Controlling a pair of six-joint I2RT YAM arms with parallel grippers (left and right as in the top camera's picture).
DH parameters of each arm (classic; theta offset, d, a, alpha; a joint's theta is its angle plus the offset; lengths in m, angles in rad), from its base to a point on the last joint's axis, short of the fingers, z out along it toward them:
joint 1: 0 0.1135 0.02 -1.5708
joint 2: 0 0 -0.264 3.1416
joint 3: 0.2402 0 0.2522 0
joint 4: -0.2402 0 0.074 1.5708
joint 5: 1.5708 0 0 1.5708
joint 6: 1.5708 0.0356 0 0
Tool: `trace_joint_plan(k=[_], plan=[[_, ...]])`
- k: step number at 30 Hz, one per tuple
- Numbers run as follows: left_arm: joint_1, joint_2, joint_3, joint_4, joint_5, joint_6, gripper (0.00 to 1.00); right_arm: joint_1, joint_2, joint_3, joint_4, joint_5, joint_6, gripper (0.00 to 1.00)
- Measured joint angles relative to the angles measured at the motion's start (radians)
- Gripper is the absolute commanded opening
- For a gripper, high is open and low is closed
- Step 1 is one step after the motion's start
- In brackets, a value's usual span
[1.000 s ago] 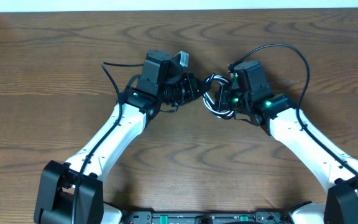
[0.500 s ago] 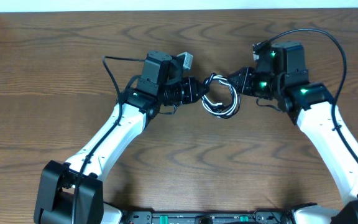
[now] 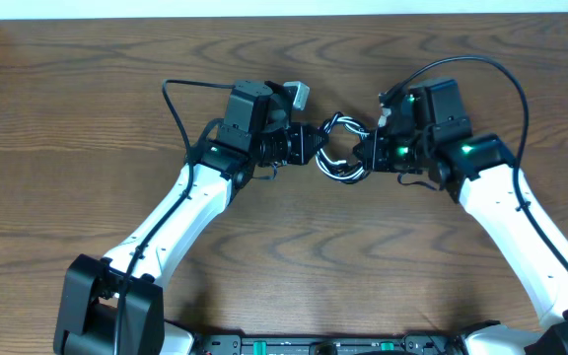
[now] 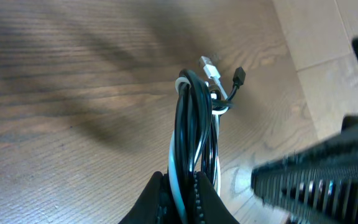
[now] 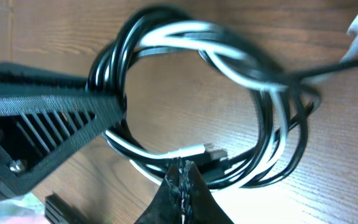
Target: Untangle cables
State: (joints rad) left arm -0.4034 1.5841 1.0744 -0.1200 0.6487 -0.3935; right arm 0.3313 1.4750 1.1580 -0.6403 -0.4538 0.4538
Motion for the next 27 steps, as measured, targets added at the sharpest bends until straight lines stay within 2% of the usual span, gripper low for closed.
trace_joint_plan(k=[8,15,20,27], plan=[[0.0,0.0,0.0,0.028,-0.005,-0.107,0.07,0.053,0.059,0.0,-0.002,0.038,-0.003,0.01],[-0.001,0.0,0.0,0.027,0.001,-0.138,0.07,0.057,0.182,0.001,0.031,0.064,0.007,0.01],[-0.005,0.015,-0.004,0.107,0.056,-0.195,0.07,0.057,0.275,0.004,0.109,0.064,0.021,0.01],[0.002,0.018,-0.005,0.14,0.061,-0.262,0.07,0.018,0.264,0.006,0.145,0.017,0.036,0.04]])
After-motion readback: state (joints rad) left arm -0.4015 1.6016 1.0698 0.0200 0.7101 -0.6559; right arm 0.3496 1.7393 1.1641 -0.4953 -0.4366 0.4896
